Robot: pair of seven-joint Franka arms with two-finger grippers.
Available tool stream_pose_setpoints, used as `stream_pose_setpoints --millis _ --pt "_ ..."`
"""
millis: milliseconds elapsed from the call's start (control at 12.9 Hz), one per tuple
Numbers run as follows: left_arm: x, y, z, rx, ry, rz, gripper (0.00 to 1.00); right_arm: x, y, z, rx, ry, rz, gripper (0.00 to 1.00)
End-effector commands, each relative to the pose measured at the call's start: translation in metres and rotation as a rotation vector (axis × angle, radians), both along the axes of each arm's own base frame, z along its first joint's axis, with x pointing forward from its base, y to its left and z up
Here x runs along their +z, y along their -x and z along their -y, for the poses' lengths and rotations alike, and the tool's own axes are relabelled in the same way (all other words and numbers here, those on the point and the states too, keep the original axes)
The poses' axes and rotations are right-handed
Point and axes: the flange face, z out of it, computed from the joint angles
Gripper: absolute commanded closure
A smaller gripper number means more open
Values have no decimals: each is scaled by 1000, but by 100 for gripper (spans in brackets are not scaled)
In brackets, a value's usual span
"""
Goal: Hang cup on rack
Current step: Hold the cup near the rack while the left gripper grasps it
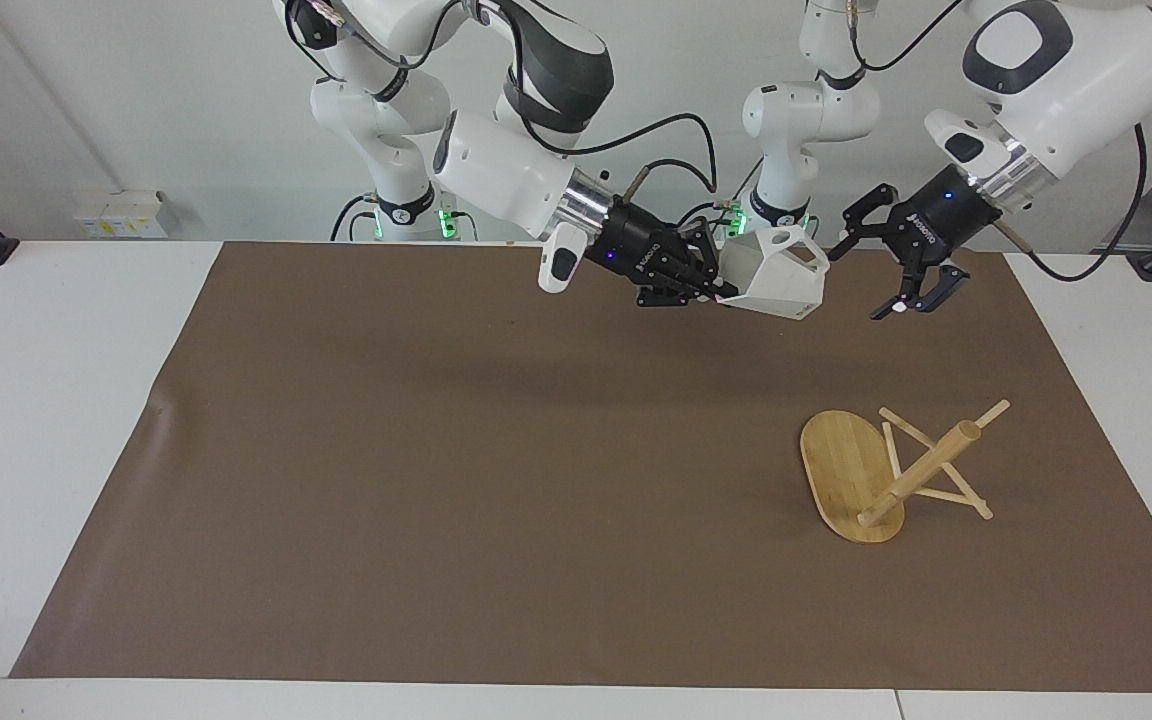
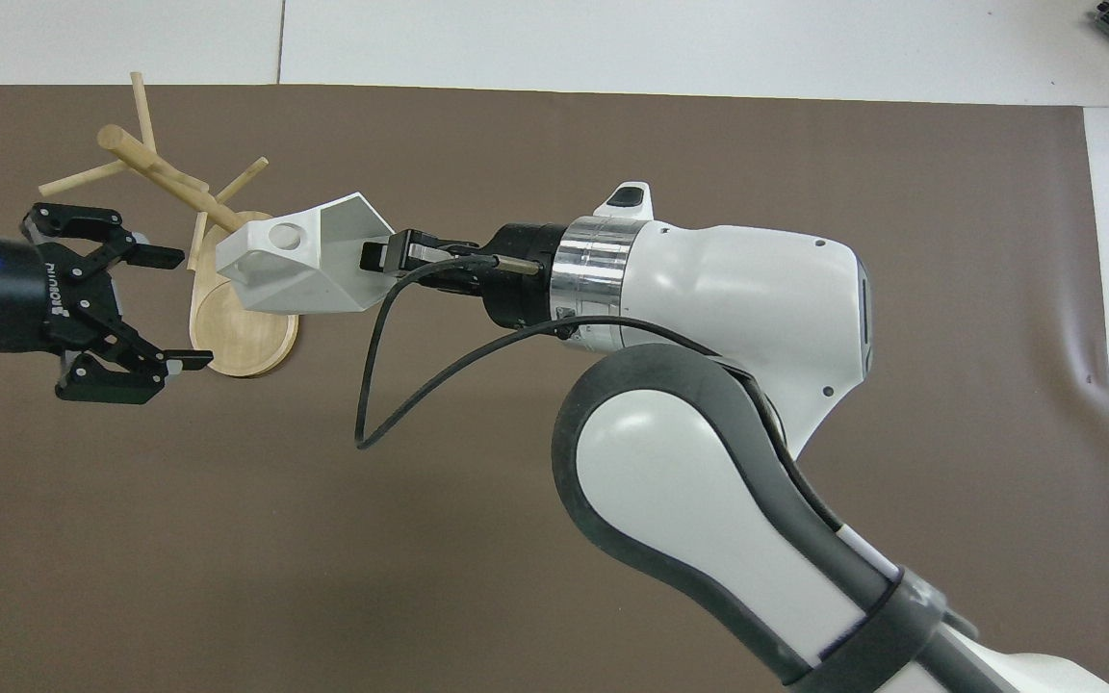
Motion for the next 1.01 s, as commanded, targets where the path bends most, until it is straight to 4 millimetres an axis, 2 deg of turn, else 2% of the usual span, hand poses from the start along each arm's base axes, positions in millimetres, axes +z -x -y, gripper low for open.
stream_pose_setpoints --millis 0,155,933 --pt "-9 9 26 -27 13 37 0 0 1 0 -24 -12 -3 100" --pt "-6 9 41 -46 17 54 0 -3 2 0 -19 -6 -4 100" --pt "4 4 46 -16 108 82 0 -6 1 2 -15 5 -3 100"
